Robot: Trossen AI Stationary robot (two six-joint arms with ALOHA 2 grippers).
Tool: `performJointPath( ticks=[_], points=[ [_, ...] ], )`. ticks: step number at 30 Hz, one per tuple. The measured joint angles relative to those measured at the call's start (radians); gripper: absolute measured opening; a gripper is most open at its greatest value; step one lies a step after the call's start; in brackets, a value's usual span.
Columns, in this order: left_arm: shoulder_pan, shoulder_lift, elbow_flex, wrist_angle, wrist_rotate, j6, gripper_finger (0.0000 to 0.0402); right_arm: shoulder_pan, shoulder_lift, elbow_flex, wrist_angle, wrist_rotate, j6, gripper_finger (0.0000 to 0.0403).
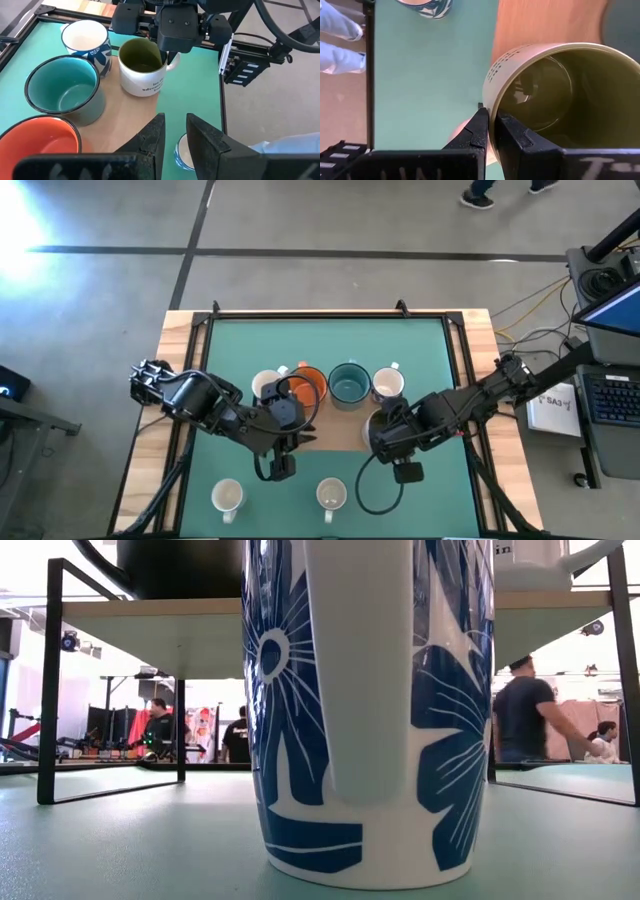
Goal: Place coffee mugs
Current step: Put the white green mug on the shelf, then put the blue patterned mug on the shelf
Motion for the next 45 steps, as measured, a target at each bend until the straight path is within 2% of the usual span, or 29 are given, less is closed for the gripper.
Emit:
performJointPath(
  ticks=[3,17,25,32,40,45],
  points=[
    [0.000,0.000,0.000,-0.002,0.000,0.000,0.0061,-0.002,0.000,-0.001,-0.003,0.031,0.022,0.0016],
    [-0.004,0.000,0.000,-0.016,0.000,0.007,0.0061,-0.005,0.000,-0.003,0.004,0.013,0.037,0.0019],
    [-0.004,0.000,0.000,-0.023,0.001,0.007,0.0061,-0.004,0.000,0.002,0.003,-0.002,0.040,0.0076],
    [-0.004,0.000,0.000,-0.038,0.002,0.001,0.0061,-0.004,0.000,0.079,0.024,0.002,0.052,0.0108],
    [-0.025,0.000,0.000,-0.133,0.118,-0.085,0.0061,0.008,0.000,0.131,0.183,0.004,0.142,0.0104],
    [-0.069,0.000,-0.002,-0.222,0.128,-0.184,0.0061,0.021,0.000,0.122,0.301,-0.003,0.267,0.0093]
  ],
)
